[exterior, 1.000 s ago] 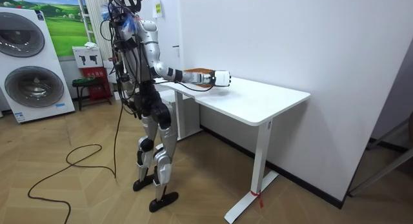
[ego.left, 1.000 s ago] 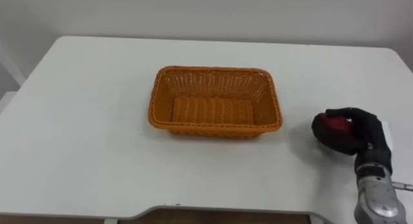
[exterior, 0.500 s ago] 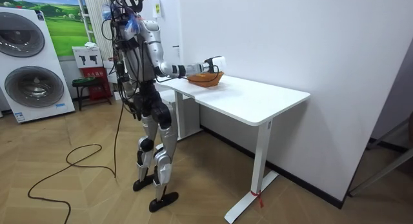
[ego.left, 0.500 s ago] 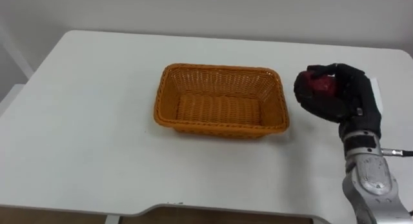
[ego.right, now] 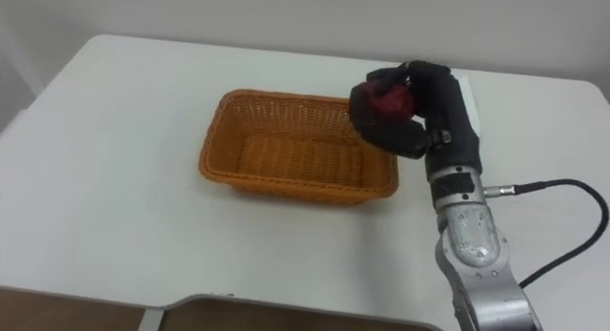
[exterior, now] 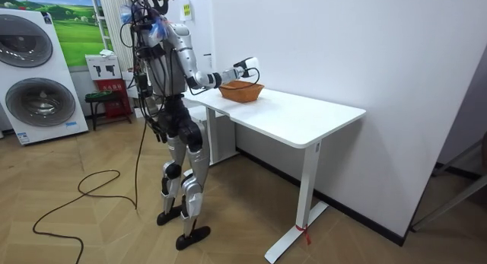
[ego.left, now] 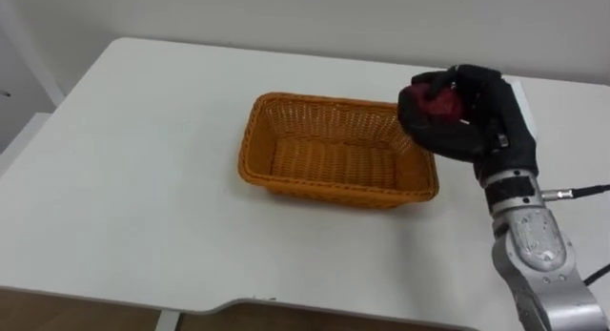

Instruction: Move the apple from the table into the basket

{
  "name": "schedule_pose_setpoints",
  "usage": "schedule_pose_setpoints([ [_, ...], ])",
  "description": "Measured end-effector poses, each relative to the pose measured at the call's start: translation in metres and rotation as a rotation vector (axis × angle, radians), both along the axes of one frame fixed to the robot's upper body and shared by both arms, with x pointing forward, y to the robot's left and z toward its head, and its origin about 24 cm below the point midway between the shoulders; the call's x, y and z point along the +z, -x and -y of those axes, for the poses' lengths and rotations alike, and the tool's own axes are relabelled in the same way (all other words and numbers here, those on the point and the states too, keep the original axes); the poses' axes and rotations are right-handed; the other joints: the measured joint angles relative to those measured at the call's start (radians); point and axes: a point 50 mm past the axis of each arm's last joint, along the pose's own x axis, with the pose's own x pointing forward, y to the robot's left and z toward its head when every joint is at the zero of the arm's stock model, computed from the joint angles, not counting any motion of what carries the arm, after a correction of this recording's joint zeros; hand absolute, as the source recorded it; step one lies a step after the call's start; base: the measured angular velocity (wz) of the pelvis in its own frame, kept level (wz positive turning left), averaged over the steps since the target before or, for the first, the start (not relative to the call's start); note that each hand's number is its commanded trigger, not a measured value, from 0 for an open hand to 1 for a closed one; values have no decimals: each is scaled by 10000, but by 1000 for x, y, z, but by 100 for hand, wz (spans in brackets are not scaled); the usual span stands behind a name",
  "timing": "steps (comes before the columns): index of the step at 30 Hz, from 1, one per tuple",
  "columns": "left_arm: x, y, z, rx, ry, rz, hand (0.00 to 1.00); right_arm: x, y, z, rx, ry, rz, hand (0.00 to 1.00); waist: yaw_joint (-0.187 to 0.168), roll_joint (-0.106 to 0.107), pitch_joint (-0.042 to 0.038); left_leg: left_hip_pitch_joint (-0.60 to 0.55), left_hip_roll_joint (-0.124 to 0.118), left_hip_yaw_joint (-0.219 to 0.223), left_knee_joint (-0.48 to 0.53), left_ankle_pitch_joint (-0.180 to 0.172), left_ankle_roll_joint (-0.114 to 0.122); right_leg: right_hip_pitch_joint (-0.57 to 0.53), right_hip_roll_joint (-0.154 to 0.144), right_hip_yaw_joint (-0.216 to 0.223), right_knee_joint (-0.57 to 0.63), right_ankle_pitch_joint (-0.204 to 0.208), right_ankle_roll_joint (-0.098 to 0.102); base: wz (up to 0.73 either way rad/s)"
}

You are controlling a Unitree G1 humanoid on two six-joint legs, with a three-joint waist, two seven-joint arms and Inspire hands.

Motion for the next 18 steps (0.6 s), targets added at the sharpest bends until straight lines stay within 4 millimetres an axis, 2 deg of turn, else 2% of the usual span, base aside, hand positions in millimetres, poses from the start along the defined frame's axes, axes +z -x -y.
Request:
schedule_pose_setpoints([
  [5, -1, -3, 2, -215, 32, 19, 0, 7, -7, -12, 553, 99, 269, 0, 17, 9, 6, -29, 6, -65, 7, 13, -18, -6, 0, -75, -2, 2, -3, 3],
  [18, -1, -7, 4, -385, 55, 37, 0, 6, -7, -15, 833, 266, 226, 0, 45, -26, -25, -38, 8, -274, -10, 26, -35, 23, -3, -319, -12, 2, -4, 4],
])
